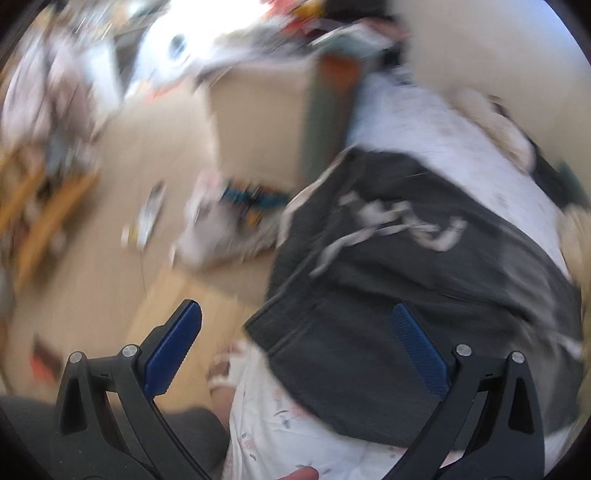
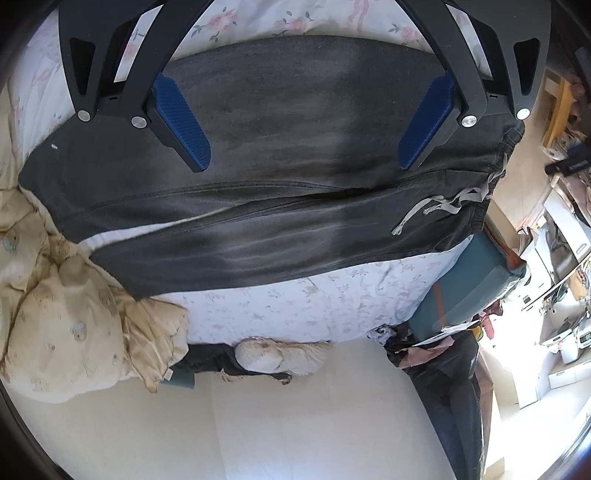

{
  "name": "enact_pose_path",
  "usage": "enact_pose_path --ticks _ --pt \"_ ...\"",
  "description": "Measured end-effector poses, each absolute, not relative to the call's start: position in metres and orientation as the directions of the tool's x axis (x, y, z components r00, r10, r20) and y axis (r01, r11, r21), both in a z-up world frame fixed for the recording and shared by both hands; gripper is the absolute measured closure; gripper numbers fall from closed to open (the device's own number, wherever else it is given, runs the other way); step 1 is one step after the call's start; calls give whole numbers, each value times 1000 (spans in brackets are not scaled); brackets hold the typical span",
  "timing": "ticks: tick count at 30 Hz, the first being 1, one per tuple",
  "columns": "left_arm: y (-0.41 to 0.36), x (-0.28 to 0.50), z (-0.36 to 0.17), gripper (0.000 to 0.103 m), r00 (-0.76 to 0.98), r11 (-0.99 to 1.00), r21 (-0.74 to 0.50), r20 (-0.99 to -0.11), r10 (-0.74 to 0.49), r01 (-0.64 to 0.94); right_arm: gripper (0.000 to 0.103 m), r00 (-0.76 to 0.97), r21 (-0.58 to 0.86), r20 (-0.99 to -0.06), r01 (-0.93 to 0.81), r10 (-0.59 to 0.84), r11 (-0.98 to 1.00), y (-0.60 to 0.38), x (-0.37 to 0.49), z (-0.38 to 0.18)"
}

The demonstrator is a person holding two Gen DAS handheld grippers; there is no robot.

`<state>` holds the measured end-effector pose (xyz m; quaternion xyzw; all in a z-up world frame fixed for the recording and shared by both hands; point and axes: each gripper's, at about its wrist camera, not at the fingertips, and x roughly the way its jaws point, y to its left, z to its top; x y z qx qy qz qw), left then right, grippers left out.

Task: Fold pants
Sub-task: 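Grasp the waistband with the left gripper while the right gripper grasps the hem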

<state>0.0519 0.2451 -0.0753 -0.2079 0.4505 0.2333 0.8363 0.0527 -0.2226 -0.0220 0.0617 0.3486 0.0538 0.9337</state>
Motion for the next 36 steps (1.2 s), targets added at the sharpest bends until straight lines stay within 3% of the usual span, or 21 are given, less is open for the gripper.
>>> enact_pose_path --ticks 3,7,10,11,15,16,21,25,28,31,36 --pt "264 44 -128 4 362 687 -188 -925 117 -701 0 729 142 -670 -57 138 988 -218 54 -27" --pt "263 42 -179 17 343 598 -284 -939 -17 -749 0 706 118 -696 -63 128 991 -212 55 -35" --pt "263 46 -198 37 375 565 -352 -924 -81 -746 0 700 86 -707 -59 103 995 -211 54 -40" --pt "262 50 -199 54 392 565 -375 -915 -98 -735 0 697 81 -711 -56 97 995 -212 54 -41" --pt "245 57 -168 86 423 644 -326 -906 -3 -692 0 683 76 -726 -29 76 997 -217 56 -47" --pt "238 61 -157 88 452 659 -339 -892 2 -671 0 679 79 -730 -21 72 997 -219 58 -48" --pt "221 64 -96 92 576 755 -354 -816 39 -552 0 658 195 -739 2 145 981 -235 61 -51" --pt "224 67 -94 92 504 763 -289 -862 56 -579 0 505 496 -767 75 396 865 -255 63 -85" --pt "228 66 -103 92 477 740 -284 -877 57 -610 0 371 632 -746 132 553 764 -243 53 -124" --pt "229 65 -108 92 512 699 -363 -859 5 -616 0 272 625 -775 193 571 756 -222 46 -162" --pt "224 69 -110 92 500 702 -341 -866 25 -625 0 319 544 -836 375 447 750 -258 66 -190"
